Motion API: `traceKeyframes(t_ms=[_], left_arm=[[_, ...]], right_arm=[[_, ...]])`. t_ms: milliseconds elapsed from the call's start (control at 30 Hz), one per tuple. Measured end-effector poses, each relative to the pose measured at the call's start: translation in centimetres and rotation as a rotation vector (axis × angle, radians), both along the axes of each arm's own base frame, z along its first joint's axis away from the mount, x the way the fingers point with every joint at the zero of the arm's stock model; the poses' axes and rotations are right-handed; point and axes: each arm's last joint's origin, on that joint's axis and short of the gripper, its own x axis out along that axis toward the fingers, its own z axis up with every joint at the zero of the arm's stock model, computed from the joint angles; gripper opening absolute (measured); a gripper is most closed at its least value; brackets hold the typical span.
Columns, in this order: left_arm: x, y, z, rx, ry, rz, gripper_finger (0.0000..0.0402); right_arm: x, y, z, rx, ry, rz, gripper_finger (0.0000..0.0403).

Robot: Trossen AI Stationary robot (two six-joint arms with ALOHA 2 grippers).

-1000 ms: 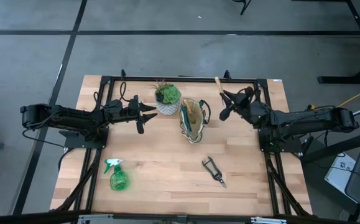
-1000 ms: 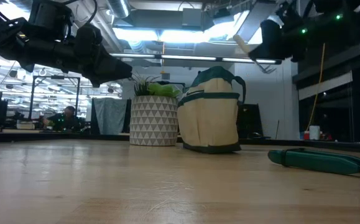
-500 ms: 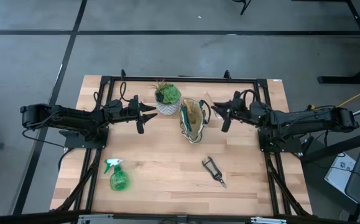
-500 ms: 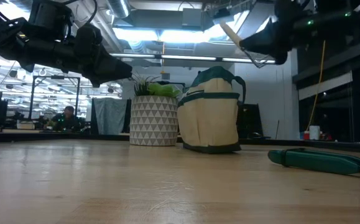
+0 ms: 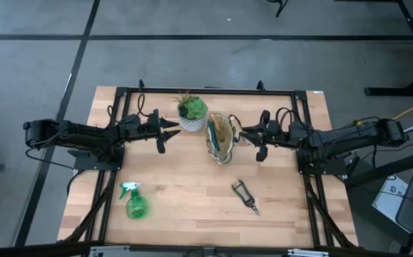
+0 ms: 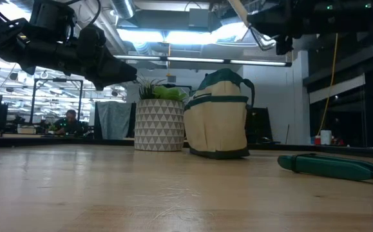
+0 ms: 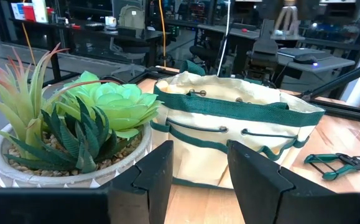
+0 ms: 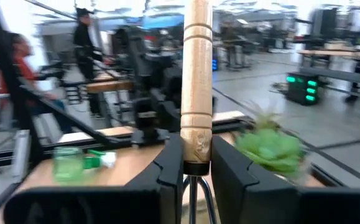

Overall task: Pick & Place Garden tools in Gardening bag
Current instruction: Put the hand rake into the gardening bag

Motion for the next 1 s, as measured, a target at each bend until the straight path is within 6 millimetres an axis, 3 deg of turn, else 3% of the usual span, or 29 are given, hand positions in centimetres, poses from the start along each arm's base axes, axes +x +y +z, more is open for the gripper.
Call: traceKeyframes(t_ms=[333,700,1000], left_arm=[[0.0,0.0,0.0,0.0,0.0,0.0,0.0148],[0.0,0.0,0.0,-0.001,0.0,0.0,0.0148],[0.0,0.0,0.0,-0.001,0.0,0.0,0.0148]], right_arm=[[1.6,0.8,-0.1,-0.025,-0.016,0.117,0.0056],[5.4,1.5,-0.1,-0.079,0.047,0.154,0.0056],[7.1,0.4,-1.5,-0.076,0.105,-0.09,0.0056]])
